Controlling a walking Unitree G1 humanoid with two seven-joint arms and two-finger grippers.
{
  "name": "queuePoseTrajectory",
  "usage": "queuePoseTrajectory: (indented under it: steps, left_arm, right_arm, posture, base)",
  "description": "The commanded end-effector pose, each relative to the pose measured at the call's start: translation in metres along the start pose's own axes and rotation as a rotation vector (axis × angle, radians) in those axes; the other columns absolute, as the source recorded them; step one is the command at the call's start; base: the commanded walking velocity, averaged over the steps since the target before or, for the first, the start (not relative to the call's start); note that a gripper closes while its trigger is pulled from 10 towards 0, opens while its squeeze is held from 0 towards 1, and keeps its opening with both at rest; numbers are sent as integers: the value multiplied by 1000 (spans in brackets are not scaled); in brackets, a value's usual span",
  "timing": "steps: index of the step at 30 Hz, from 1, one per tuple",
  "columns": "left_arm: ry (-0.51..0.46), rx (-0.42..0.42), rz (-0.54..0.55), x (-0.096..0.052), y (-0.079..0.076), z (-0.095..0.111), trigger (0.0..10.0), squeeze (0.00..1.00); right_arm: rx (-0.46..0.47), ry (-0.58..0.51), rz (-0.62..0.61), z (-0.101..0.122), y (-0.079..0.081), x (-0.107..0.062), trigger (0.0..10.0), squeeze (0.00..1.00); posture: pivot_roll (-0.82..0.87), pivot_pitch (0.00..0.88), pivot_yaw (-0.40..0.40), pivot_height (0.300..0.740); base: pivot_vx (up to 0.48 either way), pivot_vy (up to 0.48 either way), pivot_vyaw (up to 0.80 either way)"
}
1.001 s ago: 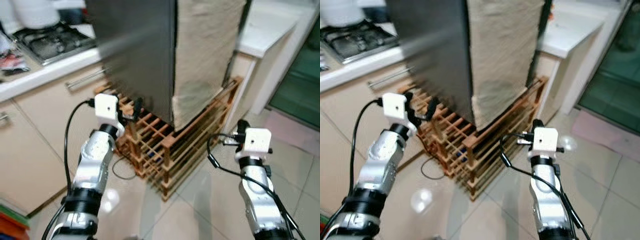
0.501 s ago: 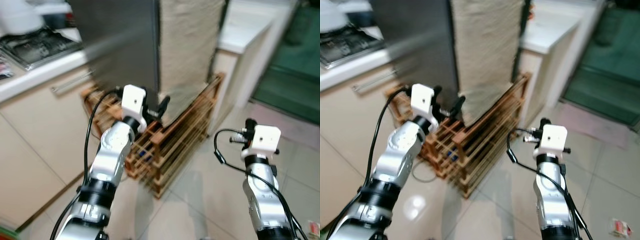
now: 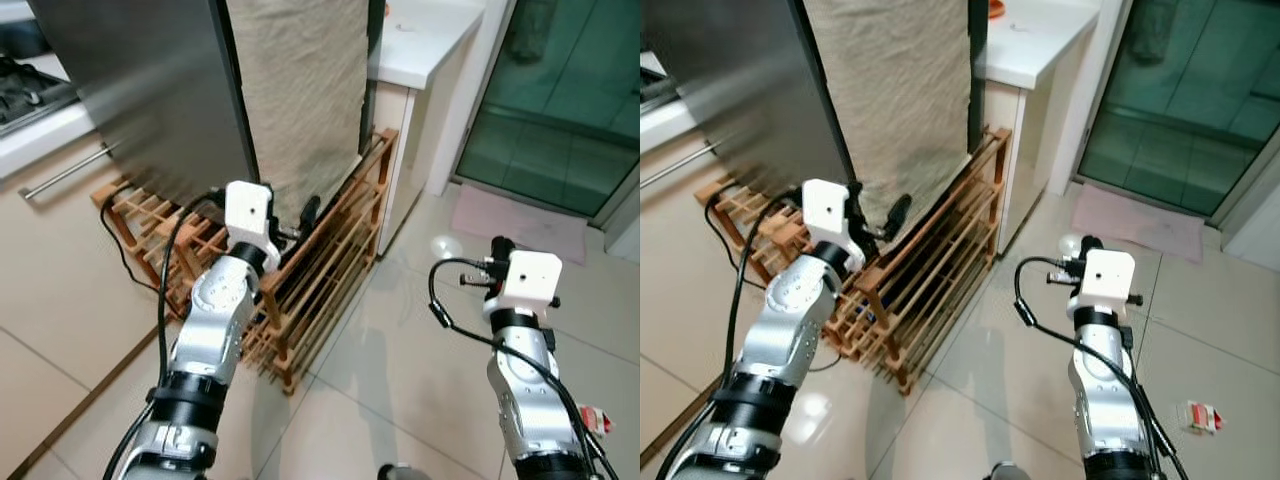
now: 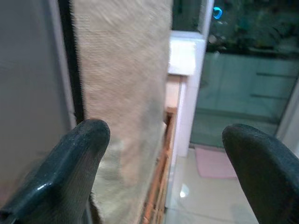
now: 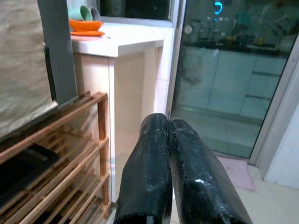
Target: Restocking fridge
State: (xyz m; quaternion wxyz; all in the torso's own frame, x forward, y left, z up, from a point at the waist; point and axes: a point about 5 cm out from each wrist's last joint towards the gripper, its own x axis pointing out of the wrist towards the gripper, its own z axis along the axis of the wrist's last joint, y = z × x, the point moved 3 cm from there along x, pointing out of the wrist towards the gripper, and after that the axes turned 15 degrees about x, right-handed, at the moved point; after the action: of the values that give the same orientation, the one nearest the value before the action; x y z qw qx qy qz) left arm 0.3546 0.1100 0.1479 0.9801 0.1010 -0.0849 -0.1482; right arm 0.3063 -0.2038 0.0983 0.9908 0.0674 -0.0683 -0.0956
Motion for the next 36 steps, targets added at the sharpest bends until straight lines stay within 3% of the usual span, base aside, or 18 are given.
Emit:
queuePoseTrajectory:
  steps: [1, 7, 10, 18, 29, 33, 36]
  left_arm:
    - [-65, 6, 25, 1, 3, 15, 10000, 0]
    - [-93, 14, 11, 1, -2, 22, 10000, 0]
    - [-117, 34, -2, 3, -5, 28, 10000, 0]
    - [-127, 7, 46, 6, 3, 38, 10000, 0]
    - [-100, -22, -20, 7, -12, 40, 10000, 0]
    - [-73, 16, -73, 12, -20, 40, 10000, 0]
    - [-108, 3, -83, 9, -18, 45, 10000, 0]
  right_arm:
    - [-18, -57, 18, 12, 4, 5, 10000, 0]
    - [-50, -134, 10, 29, 4, 8, 10000, 0]
    - [-51, -195, 22, 48, 7, 13, 10000, 0]
    - [-35, -227, 43, 61, 14, 17, 10000, 0]
    - [-24, -205, 46, 59, 15, 15, 10000, 0]
    - [-17, -185, 38, 54, 14, 15, 10000, 0]
    - [-16, -174, 35, 52, 13, 15, 10000, 0]
  posture:
    - [-57, 0, 41, 740]
    - [-55, 0, 39, 740]
    - [-58, 0, 37, 740]
    - [-59, 0, 30, 740]
    - [-56, 0, 28, 740]
    - [-60, 0, 33, 740]
    - [-61, 0, 34, 740]
  base:
    - [386, 285, 0]
    - [387, 284, 0]
    - [386, 285, 0]
    - [0, 0, 0]
    - [0, 0, 0]
    - [0, 0, 0]
    - [0, 0, 0]
